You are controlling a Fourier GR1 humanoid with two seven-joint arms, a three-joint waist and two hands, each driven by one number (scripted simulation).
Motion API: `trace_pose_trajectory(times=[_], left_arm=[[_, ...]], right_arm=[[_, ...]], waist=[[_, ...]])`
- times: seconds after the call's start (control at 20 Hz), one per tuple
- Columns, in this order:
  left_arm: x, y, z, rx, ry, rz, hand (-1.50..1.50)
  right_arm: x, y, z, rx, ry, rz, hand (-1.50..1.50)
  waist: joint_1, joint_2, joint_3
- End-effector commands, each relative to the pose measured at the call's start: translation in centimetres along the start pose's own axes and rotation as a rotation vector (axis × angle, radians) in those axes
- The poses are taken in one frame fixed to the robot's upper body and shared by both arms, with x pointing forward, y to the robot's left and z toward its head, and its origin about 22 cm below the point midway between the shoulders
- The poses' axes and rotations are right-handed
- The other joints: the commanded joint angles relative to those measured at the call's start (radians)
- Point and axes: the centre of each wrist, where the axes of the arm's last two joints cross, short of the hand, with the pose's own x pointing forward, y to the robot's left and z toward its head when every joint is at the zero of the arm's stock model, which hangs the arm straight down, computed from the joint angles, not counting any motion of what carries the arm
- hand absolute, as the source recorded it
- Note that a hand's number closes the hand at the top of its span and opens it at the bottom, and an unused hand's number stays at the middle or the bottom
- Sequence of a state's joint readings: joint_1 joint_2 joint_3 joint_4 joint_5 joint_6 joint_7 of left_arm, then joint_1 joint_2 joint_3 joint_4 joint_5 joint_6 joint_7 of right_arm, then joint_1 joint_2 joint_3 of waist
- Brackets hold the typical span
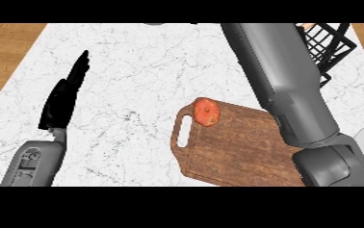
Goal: Pick the cupcake from the cutting board and place it in the tiered basket
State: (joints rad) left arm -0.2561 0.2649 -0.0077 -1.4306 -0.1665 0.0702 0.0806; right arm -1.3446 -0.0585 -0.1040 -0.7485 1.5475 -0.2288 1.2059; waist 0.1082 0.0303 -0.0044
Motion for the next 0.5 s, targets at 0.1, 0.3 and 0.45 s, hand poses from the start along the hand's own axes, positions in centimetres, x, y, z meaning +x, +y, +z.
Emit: trace_pose_trajectory(times=[0.1, 0.3, 0.45], left_arm=[[-0.3, 0.7, 0.0, 0.019, 0.002, 0.01, 0.0], [-0.6, -0.5, 0.6, 0.012, 0.023, 0.017, 0.0], [-0.1, 0.5, 0.2, 0.035, 0.013, -0.013, 0.0]], right_arm=[[1.4, 0.3, -0.8, 0.004, 0.187, 0.035, 1.5], [0.1, 1.9, -2.4, -0.042, 0.183, 0.178, 1.5], [-1.1, 2.2, -4.5, -0.066, 0.218, 0.323, 1.5]], waist=[[-0.015, 0.002, 0.001], [-0.02, 0.0, 0.001], [-0.032, -0.004, 0.002]])
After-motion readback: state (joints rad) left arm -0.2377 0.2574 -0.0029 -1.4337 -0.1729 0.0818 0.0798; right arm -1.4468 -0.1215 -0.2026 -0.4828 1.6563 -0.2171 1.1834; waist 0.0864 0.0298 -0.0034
